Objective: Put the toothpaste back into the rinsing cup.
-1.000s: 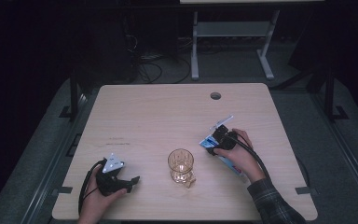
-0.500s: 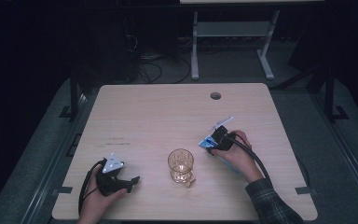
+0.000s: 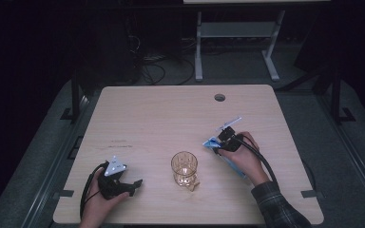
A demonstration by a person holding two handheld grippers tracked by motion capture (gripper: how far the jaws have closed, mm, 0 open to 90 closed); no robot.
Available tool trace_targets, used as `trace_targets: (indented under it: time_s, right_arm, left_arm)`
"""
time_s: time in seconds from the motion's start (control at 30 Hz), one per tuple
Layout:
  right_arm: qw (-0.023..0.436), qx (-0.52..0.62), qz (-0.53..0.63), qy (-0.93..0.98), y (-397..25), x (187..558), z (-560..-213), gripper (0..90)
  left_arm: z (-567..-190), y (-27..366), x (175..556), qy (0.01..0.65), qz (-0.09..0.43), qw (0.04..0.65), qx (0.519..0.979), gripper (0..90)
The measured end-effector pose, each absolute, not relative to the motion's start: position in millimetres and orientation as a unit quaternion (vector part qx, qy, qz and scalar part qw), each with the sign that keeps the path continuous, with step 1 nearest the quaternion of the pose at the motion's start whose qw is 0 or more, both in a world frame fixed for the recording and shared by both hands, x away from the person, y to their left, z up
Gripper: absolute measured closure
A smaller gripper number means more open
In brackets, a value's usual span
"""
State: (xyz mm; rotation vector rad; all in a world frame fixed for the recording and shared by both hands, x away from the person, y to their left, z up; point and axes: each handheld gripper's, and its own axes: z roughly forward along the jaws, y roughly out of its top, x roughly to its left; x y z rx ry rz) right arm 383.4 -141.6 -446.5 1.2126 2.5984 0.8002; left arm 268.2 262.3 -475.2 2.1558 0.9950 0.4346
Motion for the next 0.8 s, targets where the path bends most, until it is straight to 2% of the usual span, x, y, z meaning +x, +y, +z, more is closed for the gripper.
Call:
trace_targets:
  time_s: [0.4, 0.8]
  right_arm:
    - [0.066, 0.414, 0.310, 0.853, -150.1, 381.6, -436.6, 70.0]
    - [0.071, 0.419, 0.367, 0.827, -167.9, 375.0, -413.6, 71.2]
  left_arm:
    - [-475.1, 262.3, 268.2, 0.385, 0.168, 0.356, 0.835, 12.9]
    - [-475.1, 262.4, 268.2, 0.385, 0.168, 0.356, 0.835, 12.9]
